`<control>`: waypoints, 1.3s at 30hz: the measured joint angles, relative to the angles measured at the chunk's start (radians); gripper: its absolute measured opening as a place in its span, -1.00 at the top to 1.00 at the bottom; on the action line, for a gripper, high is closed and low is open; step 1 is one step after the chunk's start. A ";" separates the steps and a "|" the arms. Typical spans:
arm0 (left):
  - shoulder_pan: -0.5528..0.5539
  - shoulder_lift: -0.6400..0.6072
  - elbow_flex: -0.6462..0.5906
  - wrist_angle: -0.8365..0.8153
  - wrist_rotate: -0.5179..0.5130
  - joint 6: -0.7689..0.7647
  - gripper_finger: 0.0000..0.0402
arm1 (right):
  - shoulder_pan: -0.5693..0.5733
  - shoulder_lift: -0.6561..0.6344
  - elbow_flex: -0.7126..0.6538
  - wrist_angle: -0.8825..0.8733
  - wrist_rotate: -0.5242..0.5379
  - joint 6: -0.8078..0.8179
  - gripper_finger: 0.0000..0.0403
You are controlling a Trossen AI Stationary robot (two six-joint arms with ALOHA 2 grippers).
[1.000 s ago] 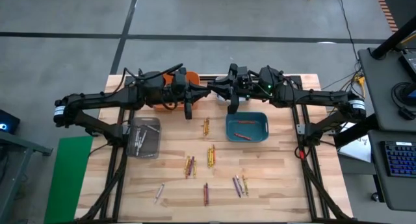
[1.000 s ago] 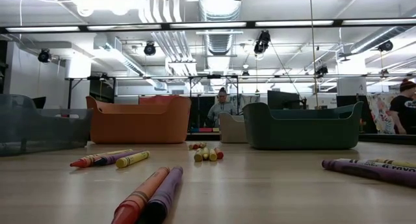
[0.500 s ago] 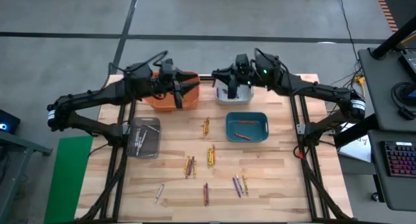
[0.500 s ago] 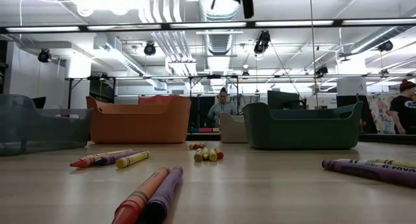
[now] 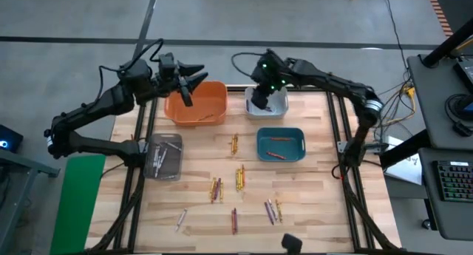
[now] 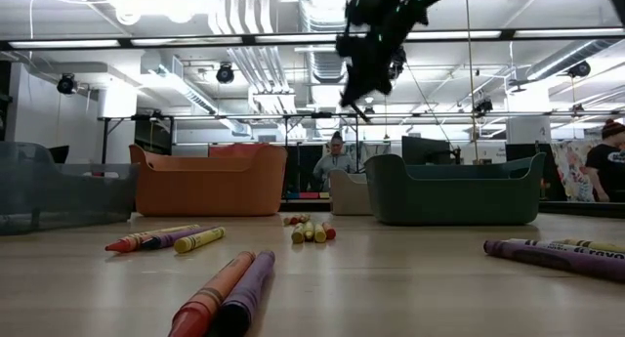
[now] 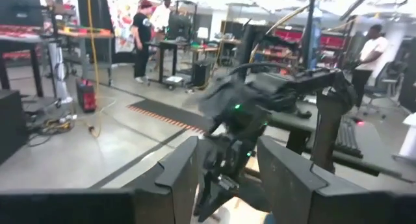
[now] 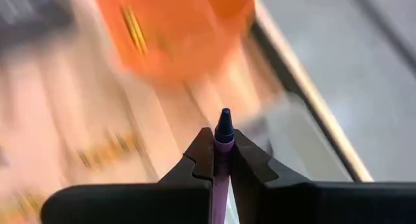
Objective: Sort crayons
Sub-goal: Put the violet crayon into the gray bin, then put the yellow crayon into the orange bin
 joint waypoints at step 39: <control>0.019 0.028 0.000 -0.211 -0.053 -0.006 0.31 | -0.102 0.273 0.139 -0.255 0.121 -0.165 0.49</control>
